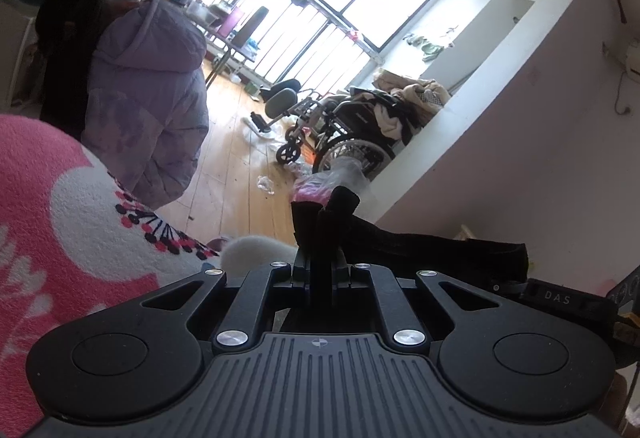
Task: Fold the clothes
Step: 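Lift the folded black shirt with both grippers and carry it across the bed, then lower the folded shirt onto the stack of folded clothes and open both grippers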
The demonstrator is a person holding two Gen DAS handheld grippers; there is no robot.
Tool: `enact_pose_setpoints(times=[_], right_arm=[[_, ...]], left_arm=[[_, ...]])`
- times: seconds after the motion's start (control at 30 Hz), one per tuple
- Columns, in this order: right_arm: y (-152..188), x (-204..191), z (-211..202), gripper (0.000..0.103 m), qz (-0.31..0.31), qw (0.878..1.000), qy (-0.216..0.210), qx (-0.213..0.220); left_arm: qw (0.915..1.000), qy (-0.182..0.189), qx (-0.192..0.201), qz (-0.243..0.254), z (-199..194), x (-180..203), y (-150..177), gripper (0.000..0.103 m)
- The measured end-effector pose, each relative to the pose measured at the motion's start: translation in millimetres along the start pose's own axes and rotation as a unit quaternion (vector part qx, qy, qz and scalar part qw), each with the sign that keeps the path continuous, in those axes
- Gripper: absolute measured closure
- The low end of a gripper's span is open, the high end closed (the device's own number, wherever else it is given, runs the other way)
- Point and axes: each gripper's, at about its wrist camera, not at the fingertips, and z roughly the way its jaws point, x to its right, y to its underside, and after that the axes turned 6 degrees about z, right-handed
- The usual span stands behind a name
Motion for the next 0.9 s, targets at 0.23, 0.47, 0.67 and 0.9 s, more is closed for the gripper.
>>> enact_pose_setpoints(times=[0.23,0.47,0.67,0.9], right_arm=[[5,15,13,0.090,0.023,1.000,0.009,-0.013],[-2,70,4,0.063,0.157,0.987,0.016,0.006],[-21,84,-42,0.071,0.146,0.986,0.046,0.062],[-20,36,-6,0.074,0.003,0.999,0.035,-0.019]], left_arm=[[0.9997,0.004,-0.023,-0.010,12,-10,5,0.095],[0.9981,-0.017,-0.040,-0.043,13,-34,2,0.069],[0.9976,-0.064,0.017,-0.023,-22,-33,-16,0.068],[0.9929,0.024,-0.052,0.104,7,27,-6,0.067]])
